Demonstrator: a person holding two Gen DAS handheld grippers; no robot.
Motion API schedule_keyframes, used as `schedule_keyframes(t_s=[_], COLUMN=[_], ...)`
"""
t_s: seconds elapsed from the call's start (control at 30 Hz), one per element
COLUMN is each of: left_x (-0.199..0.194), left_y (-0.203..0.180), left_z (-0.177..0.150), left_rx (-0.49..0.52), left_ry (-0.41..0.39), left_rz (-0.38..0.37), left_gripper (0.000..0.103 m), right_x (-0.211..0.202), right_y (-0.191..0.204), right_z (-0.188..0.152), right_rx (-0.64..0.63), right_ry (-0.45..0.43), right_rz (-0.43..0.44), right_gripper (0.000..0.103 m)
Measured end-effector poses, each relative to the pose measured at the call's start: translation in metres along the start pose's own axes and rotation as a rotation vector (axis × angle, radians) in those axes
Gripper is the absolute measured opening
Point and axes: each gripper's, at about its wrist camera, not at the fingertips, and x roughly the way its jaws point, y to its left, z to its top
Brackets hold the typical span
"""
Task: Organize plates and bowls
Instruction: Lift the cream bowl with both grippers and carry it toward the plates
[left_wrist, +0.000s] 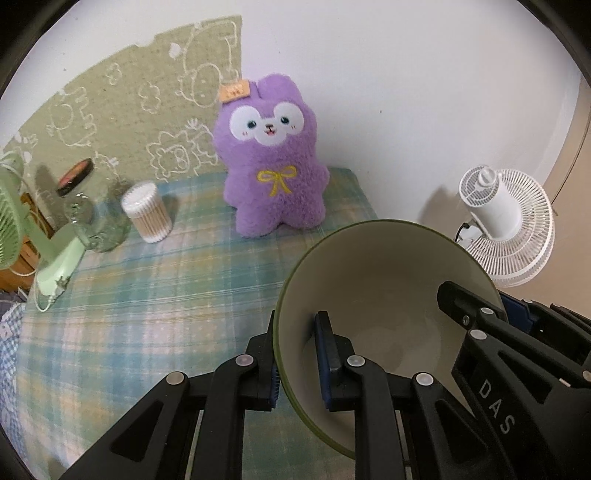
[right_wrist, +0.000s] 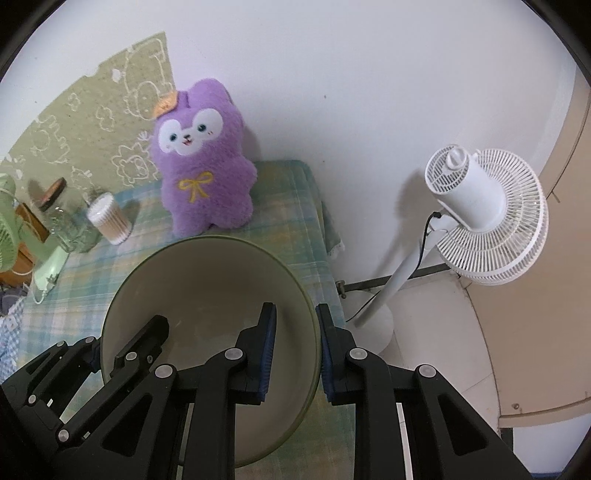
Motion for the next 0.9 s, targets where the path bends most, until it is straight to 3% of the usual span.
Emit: schedule_keyframes(t_s=[0.37, 0.9], left_x=[-0.063, -0.125], left_y=[0.016, 0.080], left_z=[-0.018, -0.058], left_rx=[-0.017, -0.101], left_ry=[-0.063, -0.102], left_rz=[0.001, 0.006], left_gripper=[0.014, 0.014], right_x=[-0.060, -0.117], right_y=[0.022, 0.091], right_z=[-0.020, -0.055], right_rx=[-0.012, -0.066], right_ry=[-0.045, -0.084], right_rz=[0.010, 0.031], right_gripper=[0.025, 0.025])
